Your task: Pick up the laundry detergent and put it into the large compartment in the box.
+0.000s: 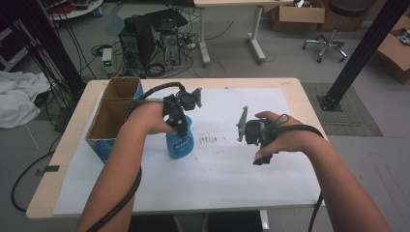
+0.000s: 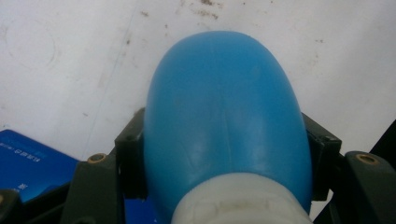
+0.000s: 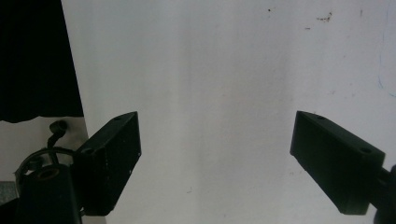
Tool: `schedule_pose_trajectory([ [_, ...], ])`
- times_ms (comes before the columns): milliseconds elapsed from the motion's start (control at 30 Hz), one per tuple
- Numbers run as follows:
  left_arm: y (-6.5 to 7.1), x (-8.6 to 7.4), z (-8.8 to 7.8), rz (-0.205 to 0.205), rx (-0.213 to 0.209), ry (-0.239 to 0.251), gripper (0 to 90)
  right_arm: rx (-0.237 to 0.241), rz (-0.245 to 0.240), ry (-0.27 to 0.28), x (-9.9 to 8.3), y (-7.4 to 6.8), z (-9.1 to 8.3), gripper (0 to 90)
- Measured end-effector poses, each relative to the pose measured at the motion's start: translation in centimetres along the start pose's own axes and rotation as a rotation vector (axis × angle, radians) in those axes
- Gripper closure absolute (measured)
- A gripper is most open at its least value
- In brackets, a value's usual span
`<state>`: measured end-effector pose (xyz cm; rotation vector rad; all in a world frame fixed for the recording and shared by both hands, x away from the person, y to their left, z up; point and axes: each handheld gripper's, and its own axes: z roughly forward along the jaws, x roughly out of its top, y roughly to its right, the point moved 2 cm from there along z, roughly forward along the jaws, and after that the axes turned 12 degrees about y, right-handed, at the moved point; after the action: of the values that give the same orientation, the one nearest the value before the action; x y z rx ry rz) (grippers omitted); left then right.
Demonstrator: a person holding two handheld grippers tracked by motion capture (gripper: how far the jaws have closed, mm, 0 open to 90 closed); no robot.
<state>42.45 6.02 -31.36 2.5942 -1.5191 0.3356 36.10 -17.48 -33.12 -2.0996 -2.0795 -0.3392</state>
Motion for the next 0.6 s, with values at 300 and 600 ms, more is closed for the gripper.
schedule_pose_trajectory([
  [300, -0.07, 0.11, 0.05, -0.013, 0.013, -0.015, 37.3, 0.006, 0.002, 0.002, -0.11, 0.12, 0.42, 16.6],
  [600, 0.03, 0.42, 0.08, -0.015, 0.028, -0.060, 37.9, 0.006, 0.005, 0.003, -0.07, 0.22, 0.49, 16.6],
])
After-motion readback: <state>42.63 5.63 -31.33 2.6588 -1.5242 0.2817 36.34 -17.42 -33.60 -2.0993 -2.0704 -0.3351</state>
